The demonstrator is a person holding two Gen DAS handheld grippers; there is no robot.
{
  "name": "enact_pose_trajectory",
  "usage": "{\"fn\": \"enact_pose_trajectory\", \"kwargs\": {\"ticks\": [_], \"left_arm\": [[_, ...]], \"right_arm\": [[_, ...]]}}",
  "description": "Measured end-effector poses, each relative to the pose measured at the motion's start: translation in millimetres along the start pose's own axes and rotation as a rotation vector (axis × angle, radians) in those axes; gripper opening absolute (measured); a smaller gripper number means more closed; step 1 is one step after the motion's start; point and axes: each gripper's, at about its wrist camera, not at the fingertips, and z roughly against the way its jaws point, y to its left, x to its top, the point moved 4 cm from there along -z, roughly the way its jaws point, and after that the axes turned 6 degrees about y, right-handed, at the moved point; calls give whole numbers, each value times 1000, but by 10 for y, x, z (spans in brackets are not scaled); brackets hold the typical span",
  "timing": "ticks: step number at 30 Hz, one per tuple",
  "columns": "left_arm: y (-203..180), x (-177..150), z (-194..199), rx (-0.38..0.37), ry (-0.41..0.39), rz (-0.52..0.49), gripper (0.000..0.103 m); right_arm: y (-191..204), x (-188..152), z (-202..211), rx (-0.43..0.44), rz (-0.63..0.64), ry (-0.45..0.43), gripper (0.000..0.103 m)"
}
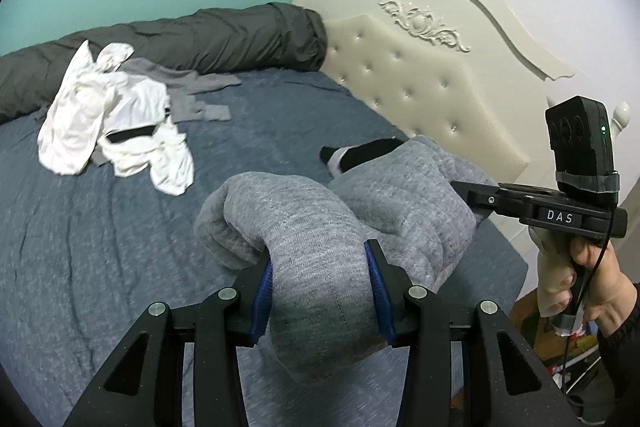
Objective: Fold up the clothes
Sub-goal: 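Lift the folded sweatshirt with both tools and carry it toward the headboard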
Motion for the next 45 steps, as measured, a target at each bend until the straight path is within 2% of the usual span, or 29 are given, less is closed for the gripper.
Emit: {"fn": "enact_pose_trajectory", "kwargs": {"ticks": [11,24,31,36,38,42,45], "left_arm": [[-636,762,-342,-27,-44,-44,46],[-1100,1797,-1074,-30,-114,-63,46],[-1370,2134,-1575,-34,-171,-65,46],[-1589,2040,-1987,-40,-185,-71,46],[-1621,1869,-2207,-54,-153,-51,46],[-1686,1389,-2644,-92,-35,-6,46],[-1729,1113,-2795,-109,22,1,46]], "right_arm": [[-612,483,498,-74,17,-53,14],[-1553,1253,749,-140,39,-121,13],[-2088,1525,827,-228,77,-156,13],[-2410,1495,871,-293,118,-187,13],[-2620,1317,778,-304,97,-158,13],[-2932,887,577,-306,41,-76,13],[-3132,506,443,-297,-4,-14,13]]}}
